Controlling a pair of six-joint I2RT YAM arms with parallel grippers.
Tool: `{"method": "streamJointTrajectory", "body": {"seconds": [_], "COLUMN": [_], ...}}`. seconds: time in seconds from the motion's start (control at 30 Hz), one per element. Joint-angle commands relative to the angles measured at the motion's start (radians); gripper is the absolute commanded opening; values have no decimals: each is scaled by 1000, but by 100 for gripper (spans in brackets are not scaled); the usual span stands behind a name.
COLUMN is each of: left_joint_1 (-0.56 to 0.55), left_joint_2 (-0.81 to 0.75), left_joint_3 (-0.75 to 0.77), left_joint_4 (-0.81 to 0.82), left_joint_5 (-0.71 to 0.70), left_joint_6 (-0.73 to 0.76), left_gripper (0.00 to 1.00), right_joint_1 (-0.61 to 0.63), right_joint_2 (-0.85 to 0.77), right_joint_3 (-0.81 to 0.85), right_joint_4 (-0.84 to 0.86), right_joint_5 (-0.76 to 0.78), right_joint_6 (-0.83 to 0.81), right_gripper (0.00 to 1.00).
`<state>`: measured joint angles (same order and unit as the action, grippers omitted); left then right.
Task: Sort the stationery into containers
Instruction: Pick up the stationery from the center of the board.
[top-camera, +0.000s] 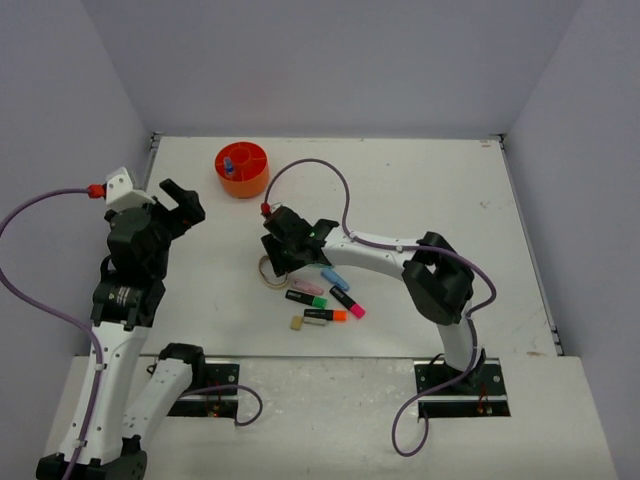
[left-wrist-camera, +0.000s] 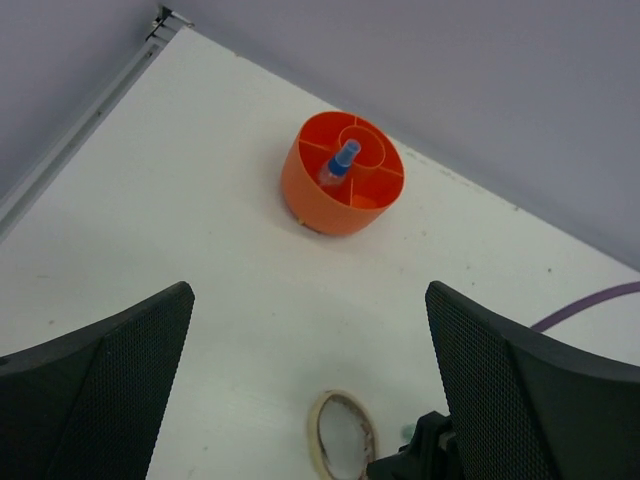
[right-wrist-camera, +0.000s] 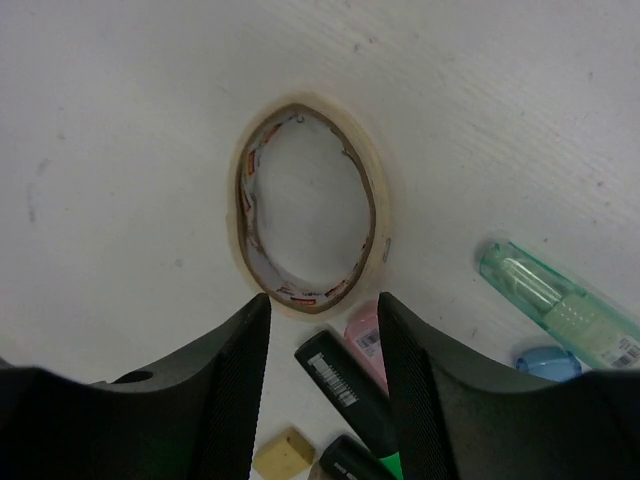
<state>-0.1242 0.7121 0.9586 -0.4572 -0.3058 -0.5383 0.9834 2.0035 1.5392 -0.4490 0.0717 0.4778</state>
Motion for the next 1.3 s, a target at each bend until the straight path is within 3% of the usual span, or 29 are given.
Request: {"method": "streamJointTrajectory", "body": {"seconds": [0.0,0.3,0.33,0.37,0.5,0.6,0.73,0.87,0.9,0.93,1.07,1.2,1.27], "left_joint_1": [6,5,5,6,5,6,6,6,6,5,6,6,6], "left_joint_2": [-67,-76,-75,-72,-55,-44,-42,-22,-16,-7,30,48,60], "left_joint_3": [-26,-91,-93,-97,-110,-122,-143,-191,-206,-225,-316,-349,-348], "left_joint_4": [-96,-101,-99,-95,-78,-68,-51,16,39,74,270,410,421], "left_joint_5": [21,63,65,74,120,168,266,500,502,628,864,975,985], "left_joint_6": [131,143,143,142,131,115,82,23,23,10,-58,-109,-117], "left_gripper": [100,100,100,100,100,100,100,100,100,100,90,81,71], "right_joint_1": [21,21,21,20,21,21,21,21,21,21,23,23,21], "right_joint_2": [63,181,183,190,188,160,54,-110,-137,-163,-295,-350,-374], "right_joint_3": [78,140,140,139,141,136,85,15,6,-3,-63,-98,-117], "right_joint_4": [-102,-137,-135,-127,-111,-94,-47,25,33,44,99,131,145], "right_joint_5": [70,114,112,106,96,95,92,99,91,82,24,-26,-36], "right_joint_6": [8,10,10,11,30,51,59,62,62,61,78,78,85], "right_gripper": [49,35,33,23,16,1,0,0,0,0,0,0,0]}}
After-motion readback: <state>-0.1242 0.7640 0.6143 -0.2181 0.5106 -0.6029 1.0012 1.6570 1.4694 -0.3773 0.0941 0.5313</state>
